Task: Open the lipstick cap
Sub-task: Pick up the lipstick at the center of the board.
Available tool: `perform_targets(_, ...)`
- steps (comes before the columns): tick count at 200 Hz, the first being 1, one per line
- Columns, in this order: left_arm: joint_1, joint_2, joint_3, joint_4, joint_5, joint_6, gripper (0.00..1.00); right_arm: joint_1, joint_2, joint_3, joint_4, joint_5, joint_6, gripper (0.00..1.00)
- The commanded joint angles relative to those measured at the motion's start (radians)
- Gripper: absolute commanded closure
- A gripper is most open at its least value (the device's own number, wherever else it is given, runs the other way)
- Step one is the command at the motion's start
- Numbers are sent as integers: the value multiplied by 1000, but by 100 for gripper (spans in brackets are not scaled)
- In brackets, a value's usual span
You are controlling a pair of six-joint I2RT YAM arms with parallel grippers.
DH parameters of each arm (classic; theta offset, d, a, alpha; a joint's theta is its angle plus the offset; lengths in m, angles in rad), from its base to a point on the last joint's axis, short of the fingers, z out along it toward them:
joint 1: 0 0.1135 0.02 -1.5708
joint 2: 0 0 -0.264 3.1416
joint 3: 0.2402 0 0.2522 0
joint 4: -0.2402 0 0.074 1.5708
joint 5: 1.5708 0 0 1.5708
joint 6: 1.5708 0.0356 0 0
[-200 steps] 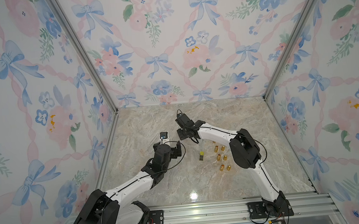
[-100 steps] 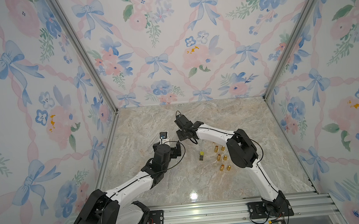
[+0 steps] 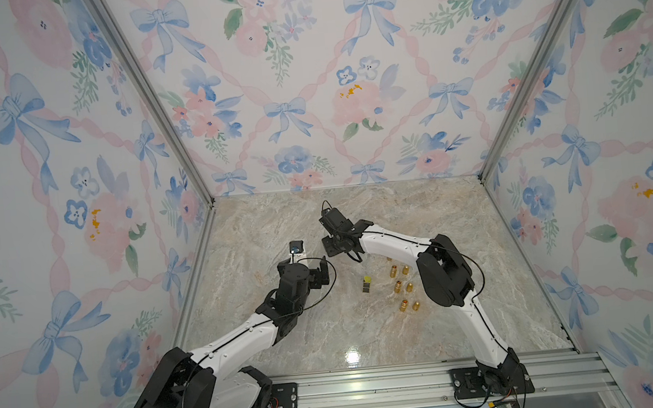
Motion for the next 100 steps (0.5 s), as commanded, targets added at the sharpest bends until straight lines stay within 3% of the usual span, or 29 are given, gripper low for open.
perform_targets(1, 9, -34, -21, 20, 30, 15, 2, -24, -136, -54, -15, -84, 34, 79)
perform_targets(59, -9, -80, -42, 27, 215, 90, 2, -72, -405, -294, -54, -262, 90, 78)
perform_targets(100, -111, -101, -63, 46, 277, 175, 2, -88, -577, -410, -159, -321, 80, 78)
